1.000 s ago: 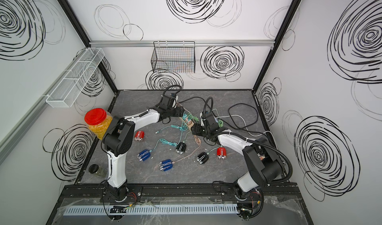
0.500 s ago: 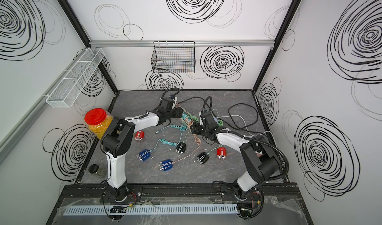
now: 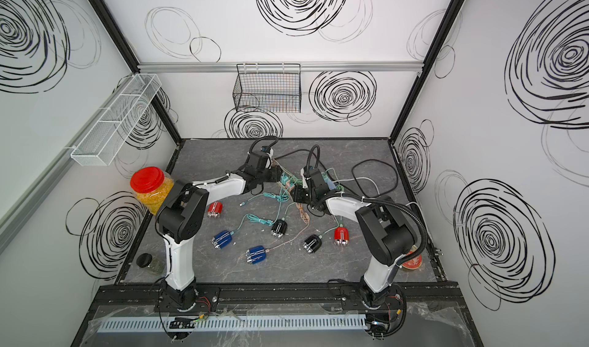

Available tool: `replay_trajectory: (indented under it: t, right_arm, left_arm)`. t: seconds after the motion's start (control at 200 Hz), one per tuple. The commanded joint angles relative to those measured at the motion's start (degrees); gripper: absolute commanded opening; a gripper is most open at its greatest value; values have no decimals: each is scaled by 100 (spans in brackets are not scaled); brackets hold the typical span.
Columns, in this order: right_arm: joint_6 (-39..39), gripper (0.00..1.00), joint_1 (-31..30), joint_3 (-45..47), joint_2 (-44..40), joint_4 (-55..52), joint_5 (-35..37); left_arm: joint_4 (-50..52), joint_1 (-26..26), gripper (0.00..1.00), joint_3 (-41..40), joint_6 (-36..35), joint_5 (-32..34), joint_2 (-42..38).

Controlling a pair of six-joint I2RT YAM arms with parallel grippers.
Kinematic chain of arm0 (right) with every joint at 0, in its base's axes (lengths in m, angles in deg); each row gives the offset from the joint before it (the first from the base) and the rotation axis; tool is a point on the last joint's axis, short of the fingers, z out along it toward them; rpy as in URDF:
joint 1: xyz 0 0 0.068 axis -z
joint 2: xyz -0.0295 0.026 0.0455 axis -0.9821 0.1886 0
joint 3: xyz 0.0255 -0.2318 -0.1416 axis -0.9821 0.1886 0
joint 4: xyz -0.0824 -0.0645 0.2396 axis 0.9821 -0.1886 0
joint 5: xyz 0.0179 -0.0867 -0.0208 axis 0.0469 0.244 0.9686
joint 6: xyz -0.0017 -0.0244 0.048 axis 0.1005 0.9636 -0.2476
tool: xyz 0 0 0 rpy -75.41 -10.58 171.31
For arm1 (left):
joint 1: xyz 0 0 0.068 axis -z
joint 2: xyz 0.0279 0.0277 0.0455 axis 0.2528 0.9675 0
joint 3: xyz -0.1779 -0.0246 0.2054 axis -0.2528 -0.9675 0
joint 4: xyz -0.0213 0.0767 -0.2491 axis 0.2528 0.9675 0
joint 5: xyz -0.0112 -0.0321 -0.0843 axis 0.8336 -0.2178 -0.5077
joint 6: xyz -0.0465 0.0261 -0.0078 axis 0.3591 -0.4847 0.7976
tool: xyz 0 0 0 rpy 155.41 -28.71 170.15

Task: Unplug the electric shaver
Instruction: Remove the plug from the socket.

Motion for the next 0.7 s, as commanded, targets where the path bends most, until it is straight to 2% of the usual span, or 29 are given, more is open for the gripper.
replay_trajectory:
  t: [0.0, 0.08, 0.19, 0.41, 0.691]
  right_arm:
    - [264, 37, -41, -243, 127, 81, 80]
    - [375, 42, -47, -385, 255, 32, 119]
    - [547, 43, -47, -551, 435, -62, 259]
    - [787, 41, -92, -486, 620, 282, 455]
    - [1201, 37, -435, -326, 864, 995, 1150]
  left_arm:
    - [589, -54, 59, -149, -44, 79, 172]
    - [589, -54, 59, -168, -53, 59, 186]
    - [606, -54, 59, -167, -57, 30, 204]
    - [675, -72, 59, -145, -102, 20, 167]
    - [916, -96, 59, 23, -163, -16, 258]
